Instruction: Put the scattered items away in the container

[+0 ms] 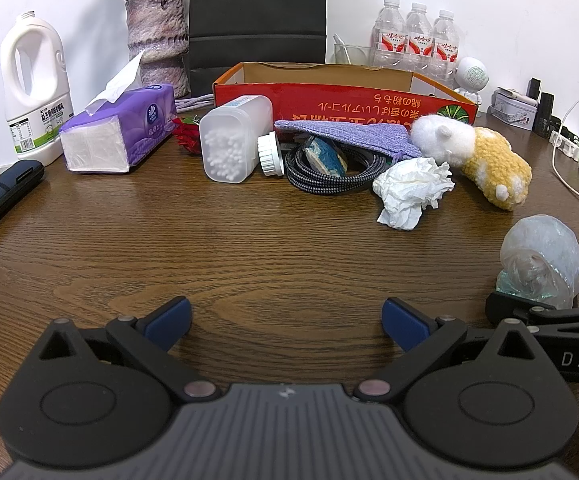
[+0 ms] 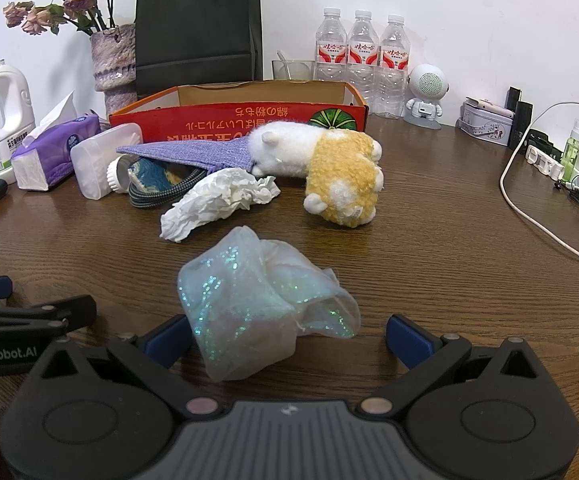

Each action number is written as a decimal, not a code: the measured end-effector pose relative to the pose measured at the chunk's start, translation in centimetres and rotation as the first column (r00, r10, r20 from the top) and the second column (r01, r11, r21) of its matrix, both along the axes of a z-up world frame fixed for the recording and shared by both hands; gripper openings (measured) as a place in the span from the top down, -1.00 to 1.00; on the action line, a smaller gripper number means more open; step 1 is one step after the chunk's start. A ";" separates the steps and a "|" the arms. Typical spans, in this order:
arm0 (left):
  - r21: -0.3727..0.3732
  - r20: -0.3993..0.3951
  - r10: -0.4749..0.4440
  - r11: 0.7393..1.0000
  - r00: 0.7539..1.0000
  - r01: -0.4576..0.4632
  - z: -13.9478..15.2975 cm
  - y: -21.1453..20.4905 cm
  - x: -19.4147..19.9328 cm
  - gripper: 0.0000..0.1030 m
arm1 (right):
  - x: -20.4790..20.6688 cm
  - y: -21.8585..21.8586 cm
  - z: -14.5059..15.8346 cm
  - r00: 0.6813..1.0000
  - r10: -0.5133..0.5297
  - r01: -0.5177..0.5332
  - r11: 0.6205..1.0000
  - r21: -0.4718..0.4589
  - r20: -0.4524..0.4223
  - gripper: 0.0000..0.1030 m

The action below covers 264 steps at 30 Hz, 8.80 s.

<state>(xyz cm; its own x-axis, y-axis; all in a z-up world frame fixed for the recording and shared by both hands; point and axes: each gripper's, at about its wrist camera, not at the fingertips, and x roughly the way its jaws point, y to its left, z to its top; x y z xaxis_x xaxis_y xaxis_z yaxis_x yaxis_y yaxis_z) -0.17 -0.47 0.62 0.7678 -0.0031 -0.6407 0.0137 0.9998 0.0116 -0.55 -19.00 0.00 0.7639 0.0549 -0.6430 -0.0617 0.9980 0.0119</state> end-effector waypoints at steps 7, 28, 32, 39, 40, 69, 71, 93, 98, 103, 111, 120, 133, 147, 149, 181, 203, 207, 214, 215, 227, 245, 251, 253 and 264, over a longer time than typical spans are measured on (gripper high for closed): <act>0.000 0.000 0.000 1.000 1.000 0.000 0.1 -0.1 0.0 -1.00 | 0.0 0.0 0.0 1.000 0.000 0.000 1.000 0.000 0.000 -1.00; -0.078 0.191 -0.136 0.985 0.972 0.153 5.2 6.7 12.0 -0.66 | 1.9 0.3 3.0 0.984 0.161 -0.166 0.984 0.064 0.070 0.08; -0.090 0.120 -0.152 0.982 0.981 0.164 4.0 7.1 15.1 -0.08 | 2.4 -0.4 3.0 0.988 0.138 -0.144 0.987 0.077 0.074 0.16; -0.115 0.105 -0.146 0.981 0.984 0.158 2.9 7.4 15.3 0.16 | 3.1 -1.1 2.7 0.988 0.130 -0.139 0.983 0.119 0.081 0.22; -0.119 0.120 -0.135 0.982 0.984 0.149 3.2 7.5 14.7 0.16 | 3.0 -1.0 2.8 0.988 0.129 -0.138 0.983 0.123 0.085 0.22; -0.086 0.156 -0.052 0.994 0.986 0.066 3.3 5.0 -5.7 0.16 | -3.8 2.6 2.5 0.964 0.258 -0.264 0.957 0.123 0.066 0.18; -0.104 0.130 -0.067 0.991 0.989 0.081 3.3 5.3 -5.2 0.02 | -4.0 3.0 2.7 0.966 0.253 -0.258 0.961 0.098 0.062 0.01; -0.144 0.181 -0.121 0.978 0.976 0.148 5.2 5.7 -2.9 0.18 | -5.1 3.5 3.3 0.939 0.343 -0.337 0.934 0.120 -0.028 0.62; -0.119 0.264 -0.114 0.981 0.958 0.150 9.1 6.2 1.1 0.18 | -2.9 2.7 7.3 0.936 0.346 -0.352 0.931 0.102 0.066 0.84; -0.111 0.326 -0.078 0.987 0.942 0.120 13.2 6.3 9.4 0.18 | 4.2 -0.6 12.2 0.942 0.294 -0.304 0.952 0.040 0.159 0.87; -0.005 0.230 -0.040 0.999 0.972 0.042 12.6 2.5 28.4 0.18 | 24.2 -3.3 14.8 0.970 0.165 -0.174 0.984 0.040 0.178 0.87; 0.094 0.046 -0.013 0.996 0.999 0.009 7.4 2.1 38.4 0.17 | 40.6 -3.0 7.5 1.000 0.014 -0.013 0.994 0.110 -0.015 0.85; 0.076 -0.121 0.014 0.997 0.993 -0.005 5.0 3.7 39.5 -0.48 | 40.7 -2.9 3.9 0.995 -0.089 0.090 0.996 0.009 -0.048 -0.14; -0.116 -0.001 -0.048 0.992 0.999 0.047 9.9 5.5 31.2 -0.54 | 34.9 -3.8 8.3 0.998 -0.050 0.053 0.991 0.120 -0.024 -0.55; -0.073 0.066 -0.045 0.996 0.997 0.050 11.3 5.1 29.0 -0.56 | 33.3 -3.8 9.8 0.999 -0.051 0.051 0.992 0.120 0.002 -0.59; -0.025 0.353 -0.006 1.000 0.936 0.016 5.1 3.4 -10.5 -0.83 | -8.0 -0.3 4.0 0.980 0.022 -0.051 0.989 0.140 0.199 -0.70; 0.003 0.224 -0.115 0.993 0.968 0.117 5.2 7.8 5.2 -0.32 | 0.8 3.2 4.5 0.965 0.197 -0.211 0.975 0.069 0.170 -0.49; -0.067 0.173 -0.161 0.982 0.972 0.175 4.3 8.6 10.3 -0.29 | 3.9 4.2 4.3 0.963 0.217 -0.224 0.974 0.028 0.161 -0.48; -0.022 0.091 -0.197 0.980 0.976 0.199 1.3 7.4 14.3 -0.18 | 5.6 3.7 2.2 0.976 0.197 -0.200 0.980 0.023 0.098 -0.42; -0.022 0.078 -0.200 0.979 0.977 0.202 1.0 7.3 14.5 -0.06 | 5.7 3.4 1.8 0.978 0.193 -0.197 0.979 0.048 0.084 -0.19; -0.025 0.117 -0.108 0.993 0.987 0.112 1.7 7.1 11.0 0.21 | 5.0 3.1 1.0 0.978 0.196 -0.201 0.977 0.069 0.071 0.75; -0.071 0.382 -0.127 0.984 0.915 0.166 5.5 1.2 -11.8 0.21 | -11.3 -0.3 4.4 0.957 0.127 -0.164 0.979 0.124 0.261 0.74; -0.059 0.421 -0.120 0.986 0.899 0.158 5.7 1.0 -16.3 0.20 | -14.6 -0.6 5.4 0.939 0.126 -0.174 0.977 0.124 0.319 0.74; -0.051 0.426 -0.120 0.986 0.897 0.156 5.8 0.9 -17.2 0.20 | -15.5 -0.3 5.6 0.933 0.131 -0.179 0.977 0.118 0.334 0.74; -0.059 0.464 -0.089 0.990 0.881 0.131 6.4 2.1 -18.1 0.20 | -17.2 1.2 6.4 0.899 0.130 -0.186 0.978 0.095 0.418 0.74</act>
<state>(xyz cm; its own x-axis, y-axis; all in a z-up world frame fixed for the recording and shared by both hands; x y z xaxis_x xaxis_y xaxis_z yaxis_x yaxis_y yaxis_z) -18.24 1.68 7.03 0.9672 -0.1433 -0.2099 0.1374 0.9896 -0.0424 -17.71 -17.80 6.36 0.9316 0.2578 -0.2561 -0.2454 0.9661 0.0799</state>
